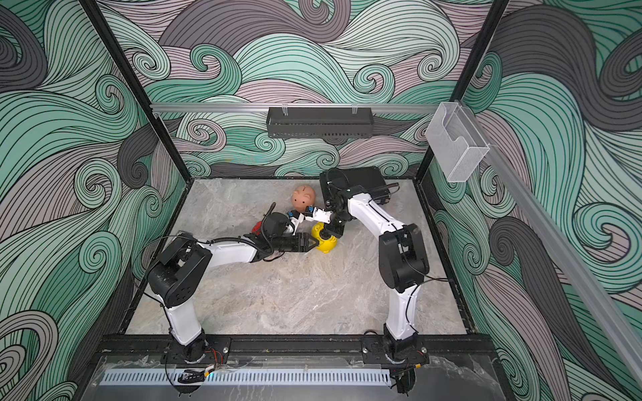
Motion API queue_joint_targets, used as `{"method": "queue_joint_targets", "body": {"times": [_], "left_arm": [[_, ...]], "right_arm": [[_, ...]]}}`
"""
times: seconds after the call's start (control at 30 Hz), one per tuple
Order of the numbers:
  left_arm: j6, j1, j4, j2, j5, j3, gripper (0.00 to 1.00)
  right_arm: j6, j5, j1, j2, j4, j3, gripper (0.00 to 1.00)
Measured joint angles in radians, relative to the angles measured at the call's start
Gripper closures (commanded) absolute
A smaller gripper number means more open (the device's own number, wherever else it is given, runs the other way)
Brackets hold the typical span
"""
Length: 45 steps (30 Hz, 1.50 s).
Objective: Close piggy banks
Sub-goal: Insert the knob into the piggy bank.
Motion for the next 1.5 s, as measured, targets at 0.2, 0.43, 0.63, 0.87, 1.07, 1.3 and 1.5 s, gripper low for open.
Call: {"method": "queue_joint_targets", "body": {"times": [0.2,0.43,0.63,0.87,1.07,1.3,1.5], "left_arm": [[0.0,0.004,0.003,0.0,0.0,-0.001,0.33],[0.0,0.005,0.013,0.004,0.0,-0.001,0.33],[-0.001,0.005,0.016,0.008,0.0,-0.001,0.33],[-0.001,0.006,0.016,0.008,0.001,-0.001,0.33],[-0.001,0.006,0.016,0.008,0.001,-0.001,0.33],[-0.006,0.006,0.02,0.008,0.002,0.0,0.33],[-0.021,0.006,0.04,0.027,0.007,0.012,0.31]], "right_arm": [[-0.008,0.005,0.0,0.0,0.001,0.0,1.0],[-0.049,0.021,0.008,0.014,0.009,-0.002,1.0],[-0.071,0.026,0.01,0.014,0.009,-0.002,1.0],[-0.072,0.031,0.011,0.014,0.009,-0.002,1.0],[-0.056,0.035,0.011,0.015,0.009,-0.002,1.0],[-0.025,0.042,0.011,0.015,0.01,-0.002,1.0],[-0.009,0.042,0.011,0.015,0.01,-0.003,1.0]]}}
